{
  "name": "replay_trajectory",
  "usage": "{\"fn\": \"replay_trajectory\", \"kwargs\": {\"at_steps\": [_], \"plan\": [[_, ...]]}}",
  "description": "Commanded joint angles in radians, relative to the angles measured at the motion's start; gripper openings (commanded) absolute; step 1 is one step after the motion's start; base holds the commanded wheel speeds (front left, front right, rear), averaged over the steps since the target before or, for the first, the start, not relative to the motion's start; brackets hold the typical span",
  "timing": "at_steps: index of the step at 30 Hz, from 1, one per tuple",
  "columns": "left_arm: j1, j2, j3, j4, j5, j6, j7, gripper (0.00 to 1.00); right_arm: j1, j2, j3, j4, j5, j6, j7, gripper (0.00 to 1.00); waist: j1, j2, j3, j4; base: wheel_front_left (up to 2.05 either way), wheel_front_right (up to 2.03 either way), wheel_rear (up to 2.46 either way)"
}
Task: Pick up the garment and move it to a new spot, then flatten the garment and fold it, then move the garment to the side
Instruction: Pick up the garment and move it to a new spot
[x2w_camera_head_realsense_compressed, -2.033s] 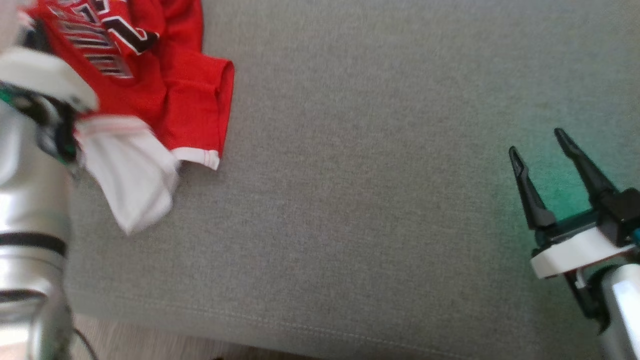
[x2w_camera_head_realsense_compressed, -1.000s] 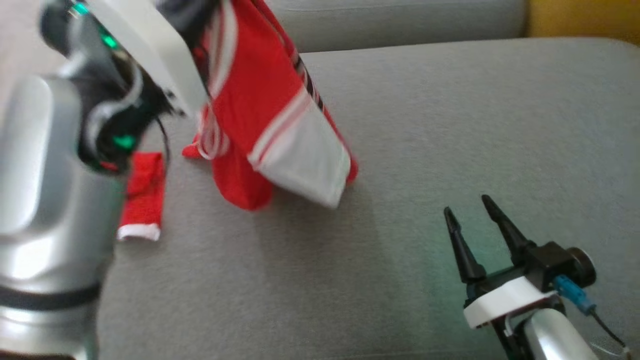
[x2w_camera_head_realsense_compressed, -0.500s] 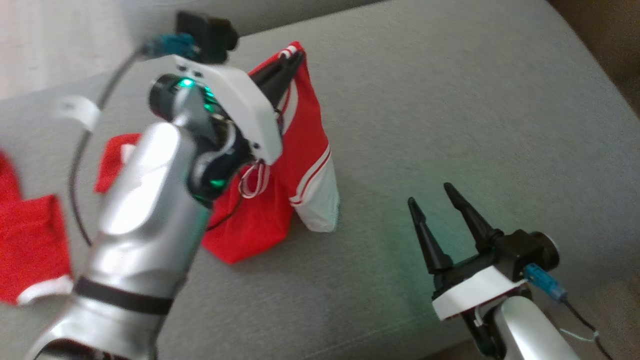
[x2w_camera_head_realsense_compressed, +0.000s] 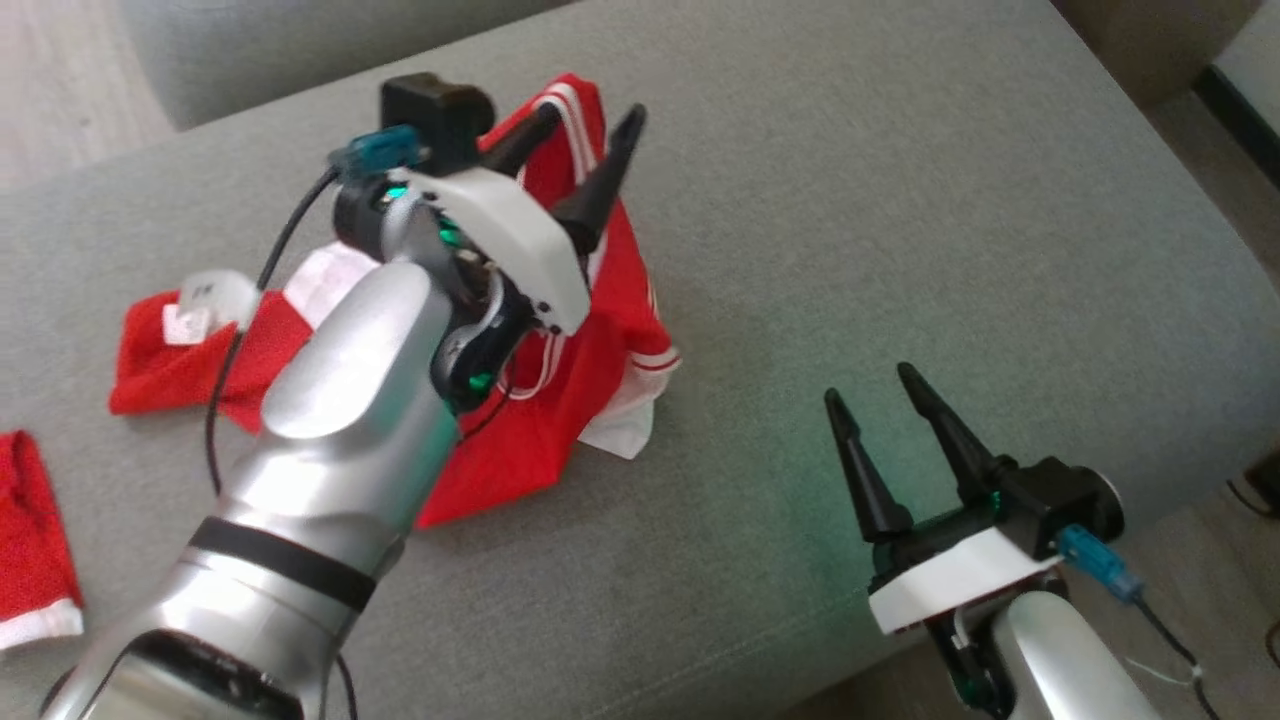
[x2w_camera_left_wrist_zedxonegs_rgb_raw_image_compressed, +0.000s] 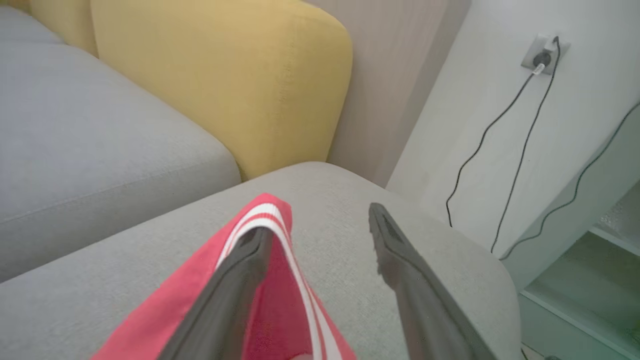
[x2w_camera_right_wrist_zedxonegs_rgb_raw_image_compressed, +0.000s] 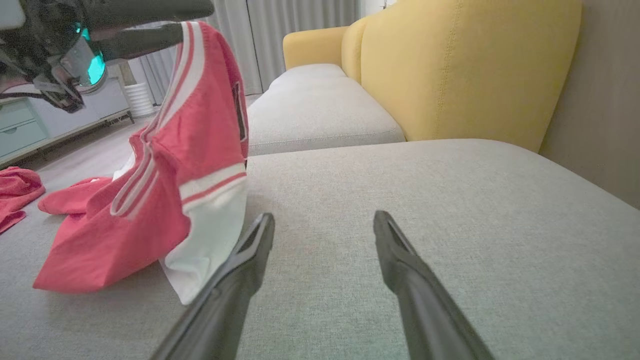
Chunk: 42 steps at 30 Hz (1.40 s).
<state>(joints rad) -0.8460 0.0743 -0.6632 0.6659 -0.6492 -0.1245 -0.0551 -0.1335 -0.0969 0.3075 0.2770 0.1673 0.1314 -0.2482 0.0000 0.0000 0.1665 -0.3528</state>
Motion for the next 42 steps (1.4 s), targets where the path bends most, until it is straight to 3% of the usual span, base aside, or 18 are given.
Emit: {"fn": "replay_trajectory", "kwargs": {"at_steps": [1, 6, 11, 17, 25, 31, 38, 42], "plan": [[-0.05, 0.029, 0.039, -0.023, 0.004, -0.002, -0.031, 1.0, -0.014, 0.01, 0.007, -0.027, -0.001, -0.001, -0.013, 1.0, 0.0, 0.0, -0.017, 0.017, 0.0, 0.0, 0.0], [0.041, 0.049, 0.04, -0.04, 0.01, 0.046, -0.07, 1.0, 0.015, 0.0, -0.032, -0.037, -0.019, -0.001, -0.013, 1.0, 0.0, 0.0, -0.051, 0.067, 0.0, 0.0, 0.0], [0.163, 0.071, -0.021, -0.113, -0.052, 0.026, 0.115, 1.0, 0.035, -0.017, -0.067, -0.05, -0.03, -0.001, -0.013, 1.0, 0.0, 0.0, -0.065, 0.125, 0.0, 0.0, 0.0], [0.27, 0.111, -0.037, -0.266, -0.064, 0.084, 0.182, 1.0, 0.045, -0.025, -0.085, -0.056, -0.037, -0.001, -0.014, 1.0, 0.0, 0.0, -0.081, 0.166, 0.0, 0.0, 0.0], [0.472, 0.185, 0.008, -0.503, -0.003, 0.245, 0.033, 1.0, 0.082, -0.026, -0.114, -0.071, -0.046, -0.001, -0.014, 1.0, 0.0, 0.0, -0.109, 0.203, 0.0, 0.0, 0.0], [0.661, 0.226, 0.061, -0.575, 0.049, 0.362, -0.148, 1.0, 0.134, -0.04, -0.17, -0.084, -0.082, -0.001, -0.014, 1.0, 0.0, 0.0, -0.137, 0.262, 0.0, 0.0, 0.0], [0.778, 0.217, 0.156, -0.605, 0.138, 0.414, -0.205, 1.0, 0.195, -0.034, -0.25, -0.113, -0.112, -0.001, -0.014, 1.0, 0.0, 0.0, -0.164, 0.329, 0.0, 0.0, 0.0], [0.846, 0.185, 0.246, -0.651, 0.243, 0.393, -0.206, 1.0, 0.216, -0.025, -0.289, -0.134, -0.128, -0.001, -0.014, 1.0, 0.0, 0.0, -0.173, 0.354, 0.0, 0.0, 0.0]]}}
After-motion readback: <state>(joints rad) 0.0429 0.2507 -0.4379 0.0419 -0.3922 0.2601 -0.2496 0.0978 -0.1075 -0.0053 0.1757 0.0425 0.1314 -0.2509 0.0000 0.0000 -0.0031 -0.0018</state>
